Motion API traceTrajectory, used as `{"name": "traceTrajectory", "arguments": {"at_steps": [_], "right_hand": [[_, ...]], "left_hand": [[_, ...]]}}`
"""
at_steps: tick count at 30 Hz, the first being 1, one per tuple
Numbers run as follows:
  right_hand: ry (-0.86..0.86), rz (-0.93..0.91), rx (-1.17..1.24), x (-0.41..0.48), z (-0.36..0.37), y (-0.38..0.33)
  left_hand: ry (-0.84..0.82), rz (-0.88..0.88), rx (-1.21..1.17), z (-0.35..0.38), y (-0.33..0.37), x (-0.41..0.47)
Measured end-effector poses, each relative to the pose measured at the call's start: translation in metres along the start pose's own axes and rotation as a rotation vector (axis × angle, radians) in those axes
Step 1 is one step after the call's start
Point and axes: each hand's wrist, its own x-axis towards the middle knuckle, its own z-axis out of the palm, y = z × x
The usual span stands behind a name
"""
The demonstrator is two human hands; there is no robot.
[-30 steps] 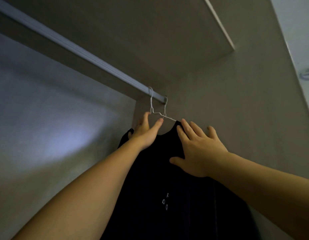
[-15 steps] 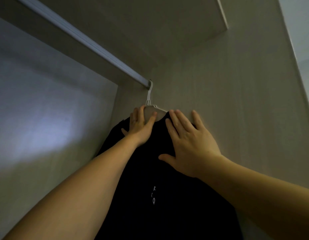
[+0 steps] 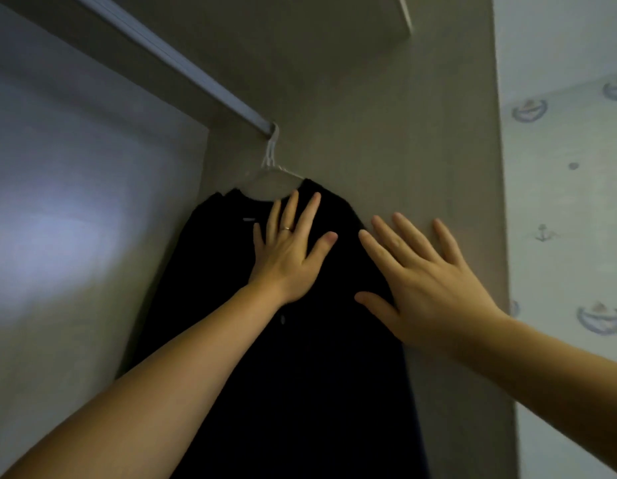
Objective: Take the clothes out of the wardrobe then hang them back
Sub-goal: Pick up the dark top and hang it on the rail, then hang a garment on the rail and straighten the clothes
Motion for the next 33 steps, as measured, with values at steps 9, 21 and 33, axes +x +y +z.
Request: {"name": "traceTrajectory", "arguments": {"at_steps": [9,21,33], "right_hand": [[-0.212,0.143,0.068,-0.207,-0.014,0.029],[-0.677,0.565,0.126,-0.524,-0.026,0.109],[-1.033,1.135,0.057,-0.779,-0.081,0.191]], "left_hand": [[-0.131,0.215,-0.037,0.055,0.144,-0.170],[-0.588,0.176,-0.351,0.173,0.366,-0.394],[-1.094,0.287,-0.565,0.305,0.567,-0.526]]}}
